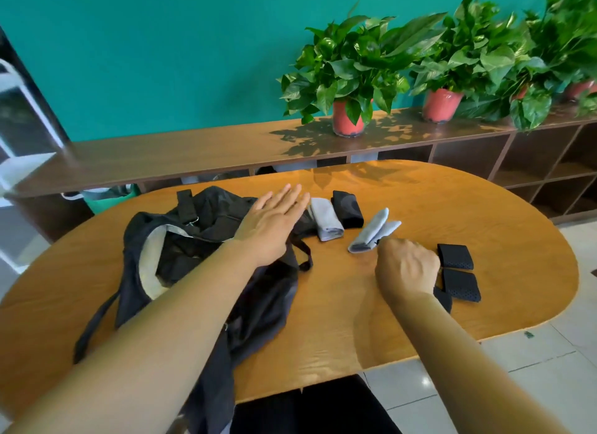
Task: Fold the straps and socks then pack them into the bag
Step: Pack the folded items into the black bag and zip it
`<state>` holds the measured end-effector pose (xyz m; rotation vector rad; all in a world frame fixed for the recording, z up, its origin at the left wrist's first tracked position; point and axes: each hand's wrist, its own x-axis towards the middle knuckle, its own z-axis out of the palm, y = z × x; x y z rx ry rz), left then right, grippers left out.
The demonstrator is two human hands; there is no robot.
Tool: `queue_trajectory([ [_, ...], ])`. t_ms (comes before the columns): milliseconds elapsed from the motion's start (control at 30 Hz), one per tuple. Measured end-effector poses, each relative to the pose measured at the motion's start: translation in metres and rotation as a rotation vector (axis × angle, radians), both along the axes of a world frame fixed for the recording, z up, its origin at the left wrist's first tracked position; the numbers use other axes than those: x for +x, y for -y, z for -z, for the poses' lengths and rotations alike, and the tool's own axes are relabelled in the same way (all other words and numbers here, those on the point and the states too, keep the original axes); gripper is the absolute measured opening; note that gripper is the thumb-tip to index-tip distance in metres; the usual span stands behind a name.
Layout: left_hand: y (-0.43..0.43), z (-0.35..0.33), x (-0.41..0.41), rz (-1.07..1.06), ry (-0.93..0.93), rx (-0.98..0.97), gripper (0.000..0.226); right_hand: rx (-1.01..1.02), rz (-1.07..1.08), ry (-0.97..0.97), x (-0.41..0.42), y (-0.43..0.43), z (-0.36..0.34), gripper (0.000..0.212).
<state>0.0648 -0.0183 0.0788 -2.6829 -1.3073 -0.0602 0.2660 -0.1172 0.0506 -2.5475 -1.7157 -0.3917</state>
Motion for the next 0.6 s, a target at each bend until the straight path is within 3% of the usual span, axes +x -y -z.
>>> queue_trajectory([
  [167,0.016,-0.004,-0.047,-0.042,0.026,0.021,0.078,-0.09,0.007,-0.026,-0.021,-0.002,0.001,0.016],
  [433,0.025,0.042,0.045,0.147,0.067,-0.104,0.075,-0.046,-0.052,0.015,-0.016,0.007,0.009,0.02],
  [533,0.016,0.056,0.069,0.155,0.018,-0.191,0.082,0.032,-0.132,-0.038,-0.011,0.01,0.022,0.04],
  [600,0.009,0.061,0.085,0.17,-0.039,-0.221,0.085,0.074,-0.185,-0.013,-0.01,0.011,0.028,0.07],
])
